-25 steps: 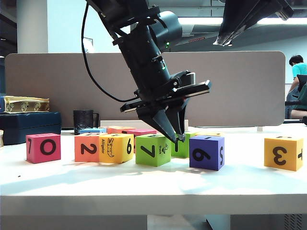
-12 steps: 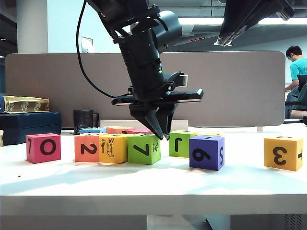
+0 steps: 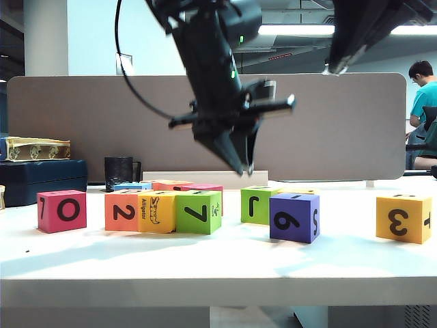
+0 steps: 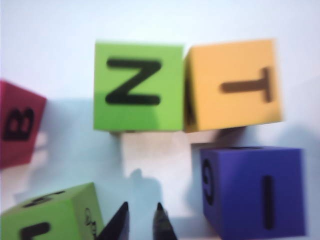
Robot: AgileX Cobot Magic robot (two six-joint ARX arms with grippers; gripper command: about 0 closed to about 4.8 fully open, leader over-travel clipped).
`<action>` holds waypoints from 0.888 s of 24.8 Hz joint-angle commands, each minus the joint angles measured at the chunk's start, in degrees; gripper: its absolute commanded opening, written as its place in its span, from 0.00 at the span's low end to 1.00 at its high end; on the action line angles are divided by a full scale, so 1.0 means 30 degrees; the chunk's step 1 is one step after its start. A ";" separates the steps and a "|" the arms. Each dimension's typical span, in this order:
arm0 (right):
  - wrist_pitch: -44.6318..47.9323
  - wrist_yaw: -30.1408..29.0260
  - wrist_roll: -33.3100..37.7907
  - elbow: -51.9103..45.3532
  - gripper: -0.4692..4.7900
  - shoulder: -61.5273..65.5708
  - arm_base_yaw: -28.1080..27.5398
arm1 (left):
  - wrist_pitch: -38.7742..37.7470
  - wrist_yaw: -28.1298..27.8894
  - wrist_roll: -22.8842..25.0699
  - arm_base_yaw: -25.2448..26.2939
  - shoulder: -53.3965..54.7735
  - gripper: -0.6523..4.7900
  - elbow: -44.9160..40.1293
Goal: Select the appropriate blocks from the scattered letter blocks on the table and arrange them in a row to spell out "DEEP".
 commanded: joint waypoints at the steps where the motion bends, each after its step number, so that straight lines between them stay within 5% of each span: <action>1: 0.0036 0.2448 -0.0131 0.0073 0.09 -0.0044 0.0000 | -0.3111 -0.0124 0.2127 0.0051 -0.0219 0.22 0.1916; 8: 0.0335 0.6098 -0.0561 0.0073 0.09 0.0095 -0.0401 | -0.5246 0.0597 0.3694 0.1588 -0.2273 0.20 0.3053; 13: 0.0233 0.6091 -0.0554 0.0073 0.09 0.1202 -0.2091 | -0.5428 0.2871 0.3847 0.3257 -0.4881 0.21 0.3053; 22: -0.0372 0.3905 0.1056 0.0073 0.09 0.4058 -0.3927 | -0.5676 0.2936 0.4699 0.4415 -0.8932 0.21 0.3053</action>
